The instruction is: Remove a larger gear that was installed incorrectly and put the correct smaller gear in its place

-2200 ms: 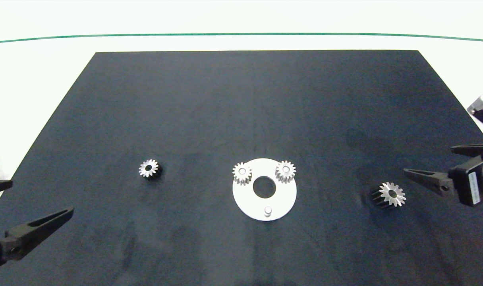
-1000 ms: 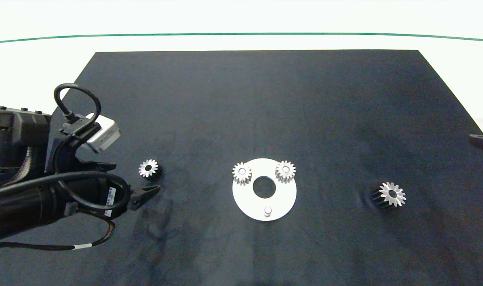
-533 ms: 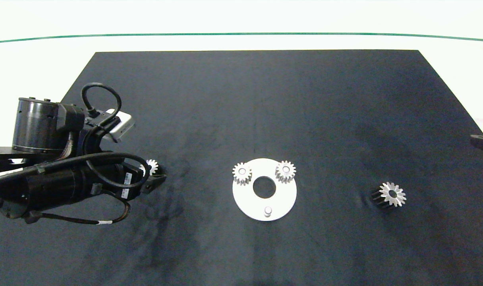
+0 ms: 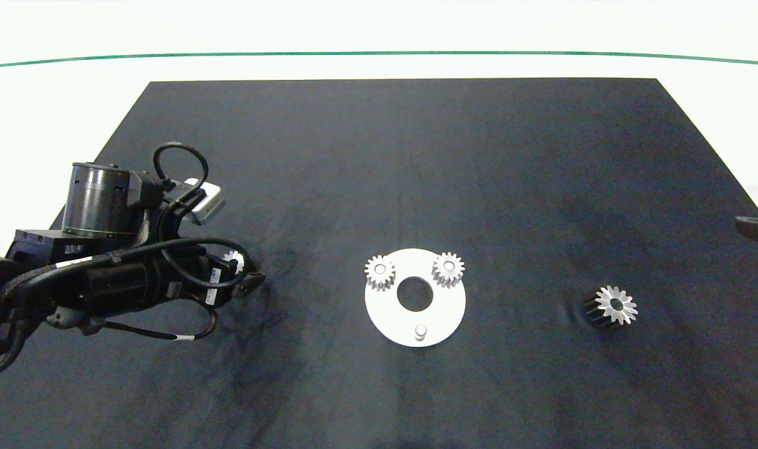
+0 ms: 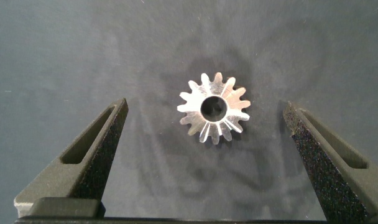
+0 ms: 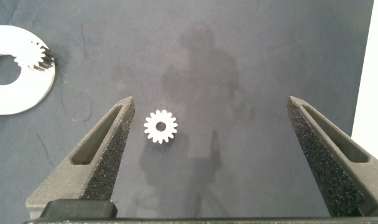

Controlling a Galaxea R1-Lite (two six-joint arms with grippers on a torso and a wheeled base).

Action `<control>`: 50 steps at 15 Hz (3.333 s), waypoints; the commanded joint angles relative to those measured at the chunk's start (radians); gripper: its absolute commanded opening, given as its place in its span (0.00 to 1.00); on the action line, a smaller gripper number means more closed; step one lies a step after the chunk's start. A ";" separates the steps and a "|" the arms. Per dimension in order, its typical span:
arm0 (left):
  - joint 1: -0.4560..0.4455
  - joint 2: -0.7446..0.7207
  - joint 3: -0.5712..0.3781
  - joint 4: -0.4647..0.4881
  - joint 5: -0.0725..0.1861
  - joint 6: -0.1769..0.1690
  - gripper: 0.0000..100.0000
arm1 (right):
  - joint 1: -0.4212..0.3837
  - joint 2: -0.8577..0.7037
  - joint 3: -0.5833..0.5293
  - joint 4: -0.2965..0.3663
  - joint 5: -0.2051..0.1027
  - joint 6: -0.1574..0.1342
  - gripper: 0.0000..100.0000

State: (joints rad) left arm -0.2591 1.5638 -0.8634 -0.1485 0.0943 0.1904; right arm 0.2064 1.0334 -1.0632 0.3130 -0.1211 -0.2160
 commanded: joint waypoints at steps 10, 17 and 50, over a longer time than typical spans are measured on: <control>0.001 0.045 -0.023 0.000 0.002 -0.003 1.00 | 0.002 -0.001 0.002 0.001 0.001 0.006 1.00; 0.003 0.044 -0.023 0.001 0.002 -0.003 0.89 | 0.002 -0.006 0.011 0.001 0.001 0.006 1.00; 0.003 0.064 -0.022 0.001 0.002 -0.005 0.23 | 0.002 -0.006 0.011 0.001 0.001 0.006 1.00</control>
State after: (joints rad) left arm -0.2560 1.6230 -0.8860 -0.1481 0.0957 0.1843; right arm 0.2083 1.0251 -1.0521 0.3126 -0.1191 -0.2087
